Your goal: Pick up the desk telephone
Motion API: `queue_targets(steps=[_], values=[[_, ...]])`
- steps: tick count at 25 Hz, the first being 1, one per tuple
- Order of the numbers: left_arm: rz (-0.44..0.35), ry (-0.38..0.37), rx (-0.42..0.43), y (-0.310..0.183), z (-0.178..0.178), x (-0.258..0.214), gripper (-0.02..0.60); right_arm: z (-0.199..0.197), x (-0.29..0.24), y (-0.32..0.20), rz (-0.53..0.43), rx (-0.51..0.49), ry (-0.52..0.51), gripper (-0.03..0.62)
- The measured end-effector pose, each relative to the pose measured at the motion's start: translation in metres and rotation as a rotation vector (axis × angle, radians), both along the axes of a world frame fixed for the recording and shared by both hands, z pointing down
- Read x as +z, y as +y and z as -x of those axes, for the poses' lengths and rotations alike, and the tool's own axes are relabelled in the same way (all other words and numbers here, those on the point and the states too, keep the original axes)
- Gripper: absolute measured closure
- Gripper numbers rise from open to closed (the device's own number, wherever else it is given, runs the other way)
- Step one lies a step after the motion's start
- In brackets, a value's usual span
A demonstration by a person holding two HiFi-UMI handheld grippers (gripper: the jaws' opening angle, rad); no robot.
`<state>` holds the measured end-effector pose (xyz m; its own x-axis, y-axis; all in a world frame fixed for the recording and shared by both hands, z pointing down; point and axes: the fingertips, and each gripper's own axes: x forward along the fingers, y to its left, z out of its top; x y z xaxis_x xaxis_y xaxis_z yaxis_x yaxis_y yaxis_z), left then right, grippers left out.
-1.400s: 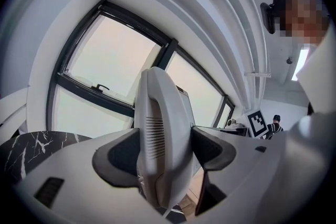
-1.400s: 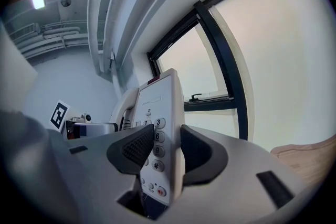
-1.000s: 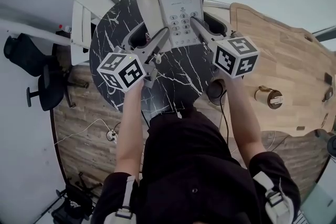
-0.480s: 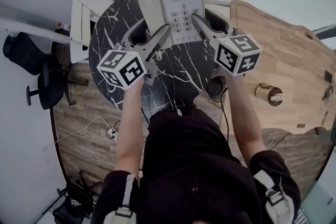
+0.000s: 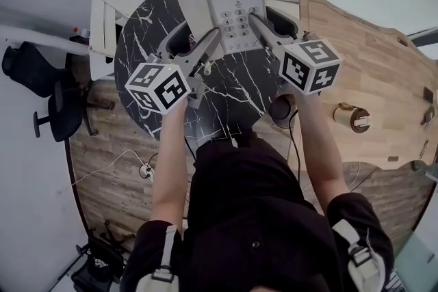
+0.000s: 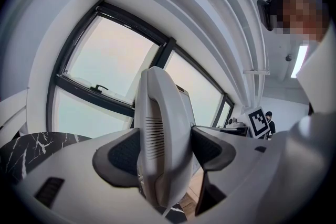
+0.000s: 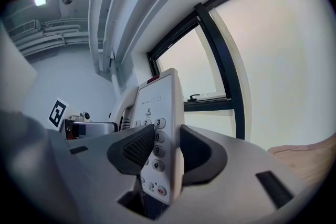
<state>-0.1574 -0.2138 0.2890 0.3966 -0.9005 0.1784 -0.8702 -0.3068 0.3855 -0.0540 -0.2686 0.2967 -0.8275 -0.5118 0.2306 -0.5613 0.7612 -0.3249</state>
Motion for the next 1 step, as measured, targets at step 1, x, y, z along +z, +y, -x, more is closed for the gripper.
queue_targets(steps=[1], values=[[0.0, -0.001, 0.0, 0.0003, 0.0, -0.0001, 0.261, 0.0, -0.0002, 0.0003, -0.001, 0.0, 0.001, 0.422]])
